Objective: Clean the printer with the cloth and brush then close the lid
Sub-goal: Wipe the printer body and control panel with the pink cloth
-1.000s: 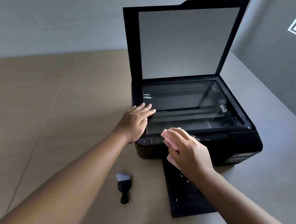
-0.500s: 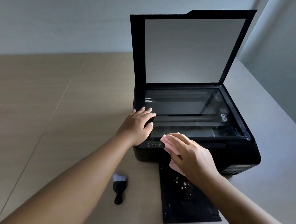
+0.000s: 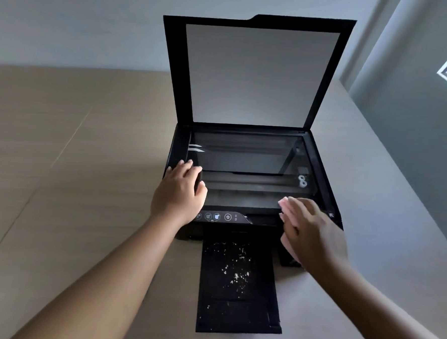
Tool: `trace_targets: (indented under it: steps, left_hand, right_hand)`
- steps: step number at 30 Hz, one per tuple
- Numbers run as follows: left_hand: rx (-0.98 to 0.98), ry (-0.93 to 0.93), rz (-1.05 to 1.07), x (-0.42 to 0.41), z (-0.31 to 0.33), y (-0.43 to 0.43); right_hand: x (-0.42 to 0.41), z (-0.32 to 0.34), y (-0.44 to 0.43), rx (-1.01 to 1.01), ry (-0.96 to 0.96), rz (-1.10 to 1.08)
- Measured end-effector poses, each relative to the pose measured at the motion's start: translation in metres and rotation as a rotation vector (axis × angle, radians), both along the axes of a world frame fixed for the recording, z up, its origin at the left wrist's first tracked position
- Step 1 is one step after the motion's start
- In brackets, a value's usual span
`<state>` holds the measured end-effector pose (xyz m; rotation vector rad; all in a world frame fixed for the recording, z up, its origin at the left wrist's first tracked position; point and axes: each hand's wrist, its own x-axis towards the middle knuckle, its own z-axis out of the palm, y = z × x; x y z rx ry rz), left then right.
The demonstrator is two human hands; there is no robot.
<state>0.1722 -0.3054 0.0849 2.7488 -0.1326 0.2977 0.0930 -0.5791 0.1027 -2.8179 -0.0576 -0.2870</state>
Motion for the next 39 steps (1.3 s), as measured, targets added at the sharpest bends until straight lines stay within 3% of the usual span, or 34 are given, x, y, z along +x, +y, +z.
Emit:
trace_targets:
  steps: [8,13,15,18,23,28,34,39]
  left_hand:
    - [0.015,0.011,0.013,-0.001,0.000,-0.002]
    - [0.009,0.003,0.020,-0.001,0.001,0.001]
    - [0.008,-0.007,0.025,-0.001,0.000,0.002]
    - [0.007,-0.019,0.020,0.000,-0.001,0.000]
    - [0.013,-0.008,0.037,-0.003,0.001,-0.002]
    - [0.019,0.001,0.027,-0.004,0.003,-0.005]
    - [0.030,0.023,0.017,-0.005,0.002,-0.003]
    - [0.026,0.030,0.008,-0.004,0.002,-0.003]
  right_hand:
    - [0.010,0.008,0.025,0.053,0.052,0.325]
    - [0.000,0.015,-0.025,0.194,-0.059,0.079]
    - [-0.017,0.006,-0.032,0.141,-0.061,0.014]
    - [-0.026,-0.012,-0.031,0.037,-0.129,0.007]
    - [-0.016,-0.018,-0.007,-0.024,-0.033,0.085]
    - [-0.021,-0.015,-0.002,0.167,-0.003,0.145]
    - [-0.034,-0.022,0.035,0.197,0.030,0.235]
    - [-0.035,-0.016,0.044,0.252,0.002,0.140]
